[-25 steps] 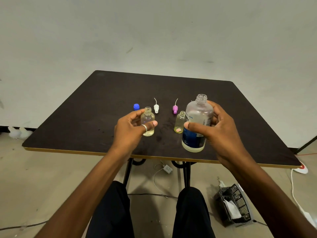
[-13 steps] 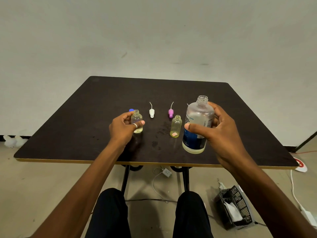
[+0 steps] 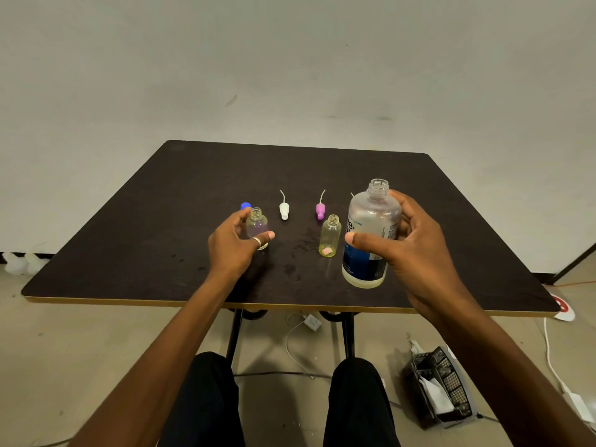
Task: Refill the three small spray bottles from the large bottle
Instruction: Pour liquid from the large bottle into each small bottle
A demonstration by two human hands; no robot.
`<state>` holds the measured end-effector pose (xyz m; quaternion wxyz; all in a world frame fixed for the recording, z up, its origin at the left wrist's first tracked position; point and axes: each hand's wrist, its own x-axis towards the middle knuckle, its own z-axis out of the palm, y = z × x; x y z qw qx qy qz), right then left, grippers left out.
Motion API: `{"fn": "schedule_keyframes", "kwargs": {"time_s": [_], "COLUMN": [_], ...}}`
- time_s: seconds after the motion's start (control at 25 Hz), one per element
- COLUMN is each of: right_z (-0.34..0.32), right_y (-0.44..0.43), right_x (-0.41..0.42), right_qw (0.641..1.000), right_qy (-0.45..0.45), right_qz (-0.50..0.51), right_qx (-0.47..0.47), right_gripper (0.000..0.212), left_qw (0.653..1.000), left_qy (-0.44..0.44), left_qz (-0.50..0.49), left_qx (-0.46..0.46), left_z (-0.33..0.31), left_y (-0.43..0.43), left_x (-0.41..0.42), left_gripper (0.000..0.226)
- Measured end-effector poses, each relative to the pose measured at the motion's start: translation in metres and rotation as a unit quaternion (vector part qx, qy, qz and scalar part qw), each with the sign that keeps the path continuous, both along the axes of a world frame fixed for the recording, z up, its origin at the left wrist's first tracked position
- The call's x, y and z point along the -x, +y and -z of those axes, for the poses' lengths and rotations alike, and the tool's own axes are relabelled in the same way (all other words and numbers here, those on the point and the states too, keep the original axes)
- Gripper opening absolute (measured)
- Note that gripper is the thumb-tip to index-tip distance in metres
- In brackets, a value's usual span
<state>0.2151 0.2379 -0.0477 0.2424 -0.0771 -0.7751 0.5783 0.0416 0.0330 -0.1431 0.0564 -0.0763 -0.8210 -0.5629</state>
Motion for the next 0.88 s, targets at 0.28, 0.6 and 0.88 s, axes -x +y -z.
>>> {"fn": "schedule_keyframes", "kwargs": {"time_s": [0.28,0.6,0.88], "right_z": [-0.004,-0.010,-0.012], "right_y": [0.006,0.009,0.010], "right_x": [-0.001,-0.001,-0.003], "right_qw": [1.000,1.000,1.000], "right_qy": [0.007,0.018,0.018], "right_qz": [0.008,0.016,0.014], "right_qx": [-0.009,-0.013,-0.013], "right_gripper": [0.073,0.073,0.073], "left_qw": [0.973,0.987,0.993], "left_qy": [0.224,0.069,0.028], "left_qz": [-0.052,0.142,0.108], "left_qx": [-0.033,0.020,0.045], "left_z": [-0.010,0.000,-0.008], "left_y": [0.024,0.095,0.103], "left_x": [-0.045,-0.050,-0.042], "left_gripper": [0.062,0.081,0.046]}}
